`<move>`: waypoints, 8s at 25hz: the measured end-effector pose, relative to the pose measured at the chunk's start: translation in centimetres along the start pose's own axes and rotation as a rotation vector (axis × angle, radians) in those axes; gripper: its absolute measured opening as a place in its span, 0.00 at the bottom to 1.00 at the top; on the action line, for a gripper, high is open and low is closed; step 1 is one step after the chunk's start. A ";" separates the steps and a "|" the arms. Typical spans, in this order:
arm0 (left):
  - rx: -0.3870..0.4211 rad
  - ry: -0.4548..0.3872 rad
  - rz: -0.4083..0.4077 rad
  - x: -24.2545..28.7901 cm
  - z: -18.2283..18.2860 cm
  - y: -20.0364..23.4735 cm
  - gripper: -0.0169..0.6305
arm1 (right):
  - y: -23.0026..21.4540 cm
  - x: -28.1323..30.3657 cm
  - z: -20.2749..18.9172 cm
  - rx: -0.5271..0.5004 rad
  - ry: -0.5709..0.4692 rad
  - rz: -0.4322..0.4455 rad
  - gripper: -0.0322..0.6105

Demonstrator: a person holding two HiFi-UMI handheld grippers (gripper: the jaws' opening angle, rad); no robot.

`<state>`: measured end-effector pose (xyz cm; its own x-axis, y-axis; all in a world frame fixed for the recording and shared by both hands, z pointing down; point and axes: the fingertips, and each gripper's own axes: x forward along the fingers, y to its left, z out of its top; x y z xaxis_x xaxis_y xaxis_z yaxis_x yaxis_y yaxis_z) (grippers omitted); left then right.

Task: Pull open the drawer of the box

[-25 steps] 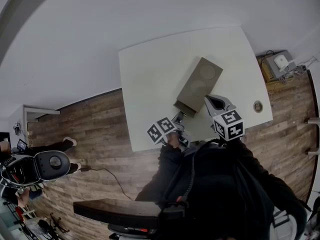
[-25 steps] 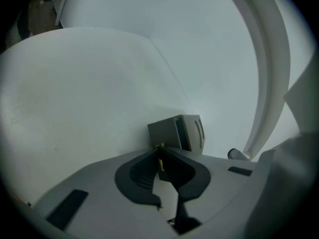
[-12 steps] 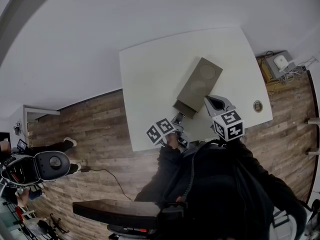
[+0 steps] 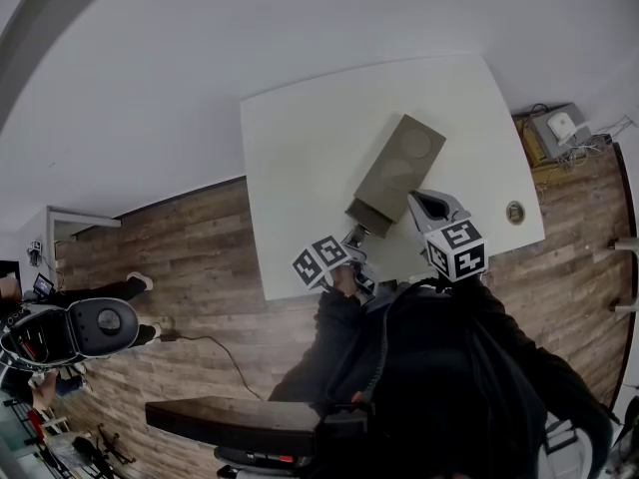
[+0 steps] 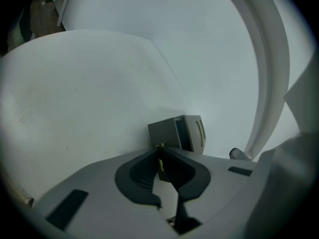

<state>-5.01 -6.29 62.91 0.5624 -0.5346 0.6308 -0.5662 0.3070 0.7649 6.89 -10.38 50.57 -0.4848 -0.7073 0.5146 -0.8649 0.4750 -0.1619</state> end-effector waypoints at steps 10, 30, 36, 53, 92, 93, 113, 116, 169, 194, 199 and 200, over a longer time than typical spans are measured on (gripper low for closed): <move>-0.004 0.000 0.004 0.0 0.1 0.1 0.07 | -0.1 0.2 0.0 0.002 0.000 0.002 0.04; -0.015 0.005 -0.001 -0.4 0.0 0.5 0.07 | -0.1 3.0 -5.3 -0.009 0.162 0.023 0.04; -0.018 0.003 0.001 -0.6 -0.1 0.7 0.07 | 0.3 3.4 -6.0 -0.016 0.184 0.038 0.04; -0.027 -0.001 0.010 -1.3 -0.3 1.2 0.07 | 1.0 3.9 -6.5 -0.030 0.198 0.071 0.04; -0.043 -0.019 0.033 -1.8 -0.4 1.7 0.07 | 0.9 4.0 -6.6 -0.042 0.214 0.084 0.04; -0.043 -0.019 0.033 -1.8 -0.4 1.8 0.07 | 0.9 4.0 -6.6 -0.043 0.215 0.083 0.04; -0.046 -0.011 0.028 -2.9 -0.4 2.3 0.06 | 1.3 3.9 -6.4 -0.033 0.214 0.075 0.04; -0.054 -0.011 0.025 -2.8 -0.5 2.5 0.06 | 1.1 3.9 -6.5 -0.025 0.211 0.078 0.04; -0.062 -0.013 0.041 -3.4 -0.6 3.3 0.06 | 0.7 4.1 -6.5 -0.014 0.192 0.076 0.04; -0.070 -0.015 0.060 -4.3 -1.0 3.8 0.06 | 0.7 3.8 -6.6 -0.016 0.189 0.082 0.04; -0.076 -0.021 0.064 -4.6 -0.9 4.0 0.06 | 0.8 3.9 -6.4 -0.019 0.189 0.085 0.04; -0.077 -0.022 0.065 -4.7 -0.9 4.1 0.06 | 0.8 3.9 -6.5 -0.019 0.189 0.086 0.04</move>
<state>-9.41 -1.84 63.21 0.5120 -0.5283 0.6773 -0.5528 0.4009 0.7306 5.13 -9.33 57.88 -0.5222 -0.5534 0.6488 -0.8180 0.5403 -0.1975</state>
